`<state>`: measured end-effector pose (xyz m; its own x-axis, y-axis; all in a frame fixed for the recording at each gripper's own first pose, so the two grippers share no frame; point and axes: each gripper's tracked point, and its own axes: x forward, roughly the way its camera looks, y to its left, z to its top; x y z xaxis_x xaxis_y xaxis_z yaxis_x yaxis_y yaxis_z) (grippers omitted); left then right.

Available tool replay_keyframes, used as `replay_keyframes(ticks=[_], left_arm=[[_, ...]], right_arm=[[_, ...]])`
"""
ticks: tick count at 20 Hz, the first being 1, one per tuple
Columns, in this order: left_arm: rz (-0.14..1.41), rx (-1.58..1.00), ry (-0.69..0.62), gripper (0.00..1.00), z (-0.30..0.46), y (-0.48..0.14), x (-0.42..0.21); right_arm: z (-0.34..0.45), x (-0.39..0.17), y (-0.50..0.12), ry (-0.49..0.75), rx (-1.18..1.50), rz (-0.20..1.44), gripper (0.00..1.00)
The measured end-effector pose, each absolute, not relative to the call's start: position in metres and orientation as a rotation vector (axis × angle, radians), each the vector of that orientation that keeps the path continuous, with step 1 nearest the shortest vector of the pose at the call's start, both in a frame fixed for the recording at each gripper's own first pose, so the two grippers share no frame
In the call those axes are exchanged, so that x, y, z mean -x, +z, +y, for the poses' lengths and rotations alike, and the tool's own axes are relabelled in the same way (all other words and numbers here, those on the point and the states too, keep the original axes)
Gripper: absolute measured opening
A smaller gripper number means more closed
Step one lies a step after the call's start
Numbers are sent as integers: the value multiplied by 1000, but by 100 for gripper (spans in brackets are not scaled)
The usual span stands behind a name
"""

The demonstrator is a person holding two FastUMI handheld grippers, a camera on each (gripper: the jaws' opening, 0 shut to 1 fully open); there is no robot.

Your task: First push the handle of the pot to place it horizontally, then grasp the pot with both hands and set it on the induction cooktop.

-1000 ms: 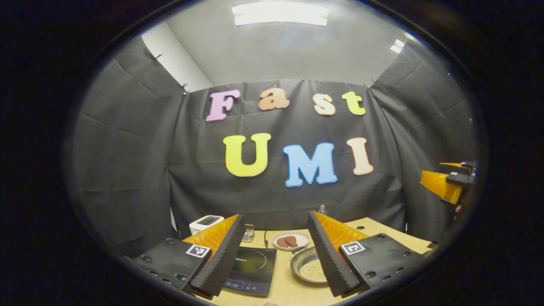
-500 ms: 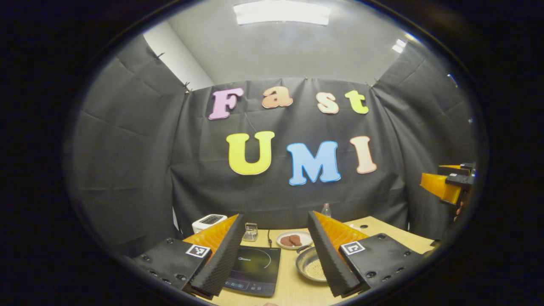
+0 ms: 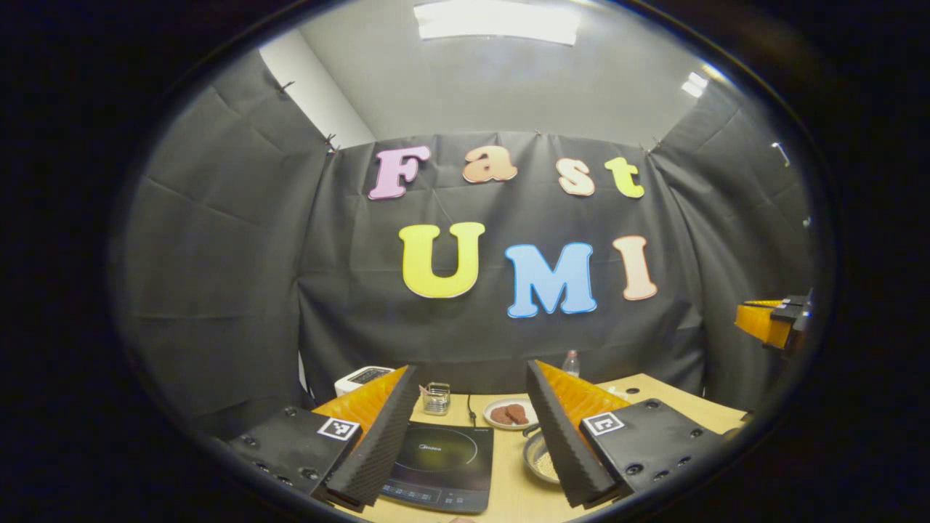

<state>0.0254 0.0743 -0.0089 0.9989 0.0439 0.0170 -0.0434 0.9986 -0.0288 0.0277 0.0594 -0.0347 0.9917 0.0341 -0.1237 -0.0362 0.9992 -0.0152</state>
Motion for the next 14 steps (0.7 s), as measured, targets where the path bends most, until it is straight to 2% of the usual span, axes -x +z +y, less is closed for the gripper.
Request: replay_keyframes(ticks=[1,10,11,12,13,14], left_arm=[[-18,27,41,96,81,-11,-27],[-10,27,70,95,124,-32,-40],[1,26,76,100,125,-37,-42],[13,24,82,96,124,-41,-45],[20,21,87,96,122,-43,-49],[23,19,91,100,119,-43,-52]], right_arm=[[70,-28,-43,51,19,143,6],[106,-30,-128,197,73,420,6],[109,-30,-139,215,88,440,6],[110,-29,-146,240,100,462,6],[113,-28,-157,267,108,487,6],[114,-27,-167,290,117,513,6]])
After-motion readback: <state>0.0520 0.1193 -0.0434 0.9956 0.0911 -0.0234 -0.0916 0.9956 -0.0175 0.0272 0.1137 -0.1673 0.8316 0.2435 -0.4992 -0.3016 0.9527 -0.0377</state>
